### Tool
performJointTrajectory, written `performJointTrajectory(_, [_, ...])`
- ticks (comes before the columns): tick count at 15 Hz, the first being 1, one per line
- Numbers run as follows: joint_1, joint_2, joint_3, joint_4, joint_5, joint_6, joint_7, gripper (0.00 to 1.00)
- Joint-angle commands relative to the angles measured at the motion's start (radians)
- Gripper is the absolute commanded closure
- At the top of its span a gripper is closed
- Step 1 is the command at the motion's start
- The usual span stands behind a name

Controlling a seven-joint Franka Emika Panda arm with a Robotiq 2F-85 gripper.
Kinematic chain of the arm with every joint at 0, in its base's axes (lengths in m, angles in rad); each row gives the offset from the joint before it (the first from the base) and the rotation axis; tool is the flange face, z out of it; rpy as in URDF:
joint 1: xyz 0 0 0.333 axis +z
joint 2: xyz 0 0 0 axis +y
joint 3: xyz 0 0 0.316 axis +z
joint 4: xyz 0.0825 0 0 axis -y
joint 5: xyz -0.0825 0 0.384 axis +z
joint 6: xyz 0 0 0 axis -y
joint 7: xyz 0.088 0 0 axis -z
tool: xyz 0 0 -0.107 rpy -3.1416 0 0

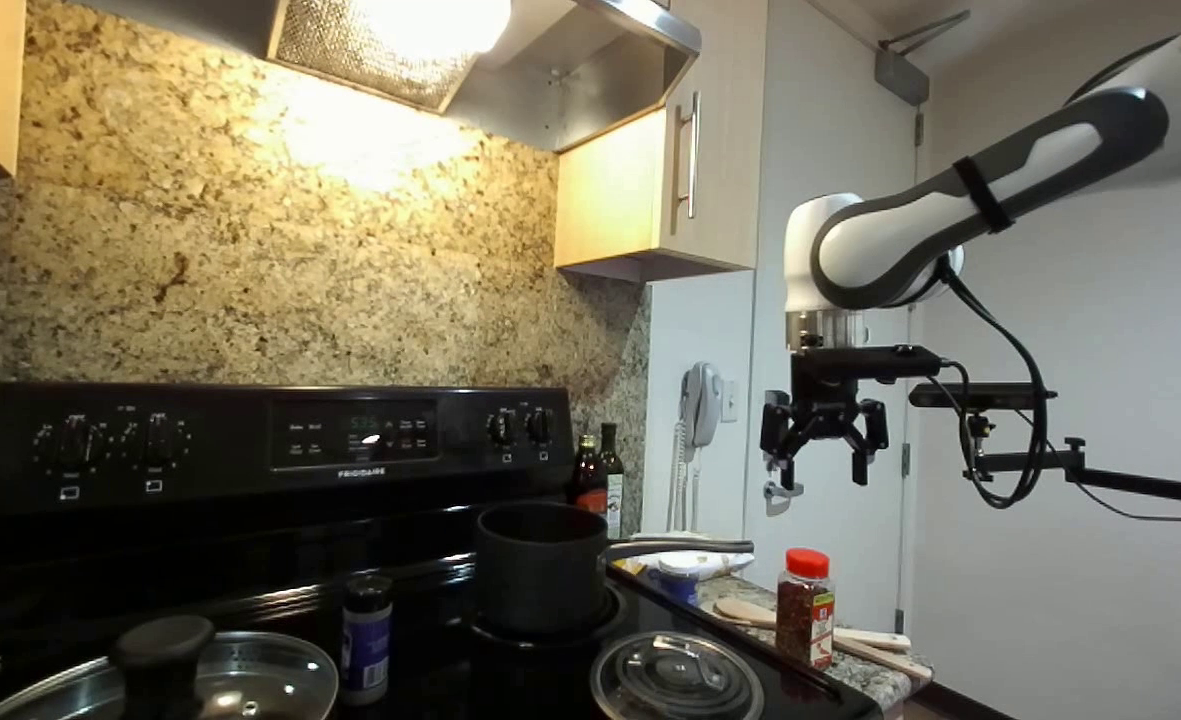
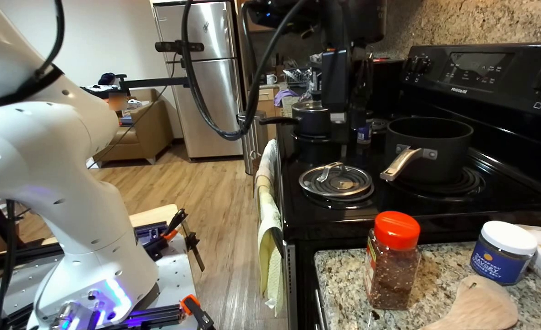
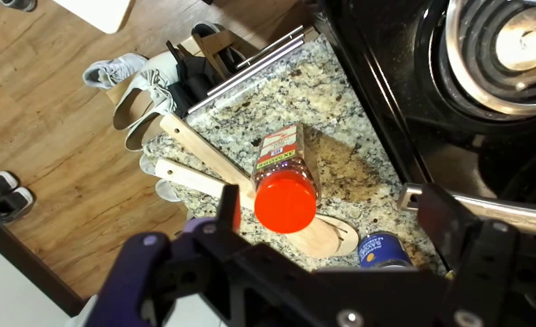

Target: Put the jar in the black pot on the stove

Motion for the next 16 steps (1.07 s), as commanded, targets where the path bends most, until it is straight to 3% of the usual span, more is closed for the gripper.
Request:
performJointTrajectory(1, [0.024, 0.000, -0.021, 0.004, -0.001, -0.010, 0.015, 0.00])
performJointTrajectory(11, [0.039, 0.001, -0.041, 0.007, 0.030, -0.038, 0.030, 0.00])
performJointTrajectory(16, [0.043, 0.004, -0.040, 0.017, 0.037, -0.112, 0.064, 0.00])
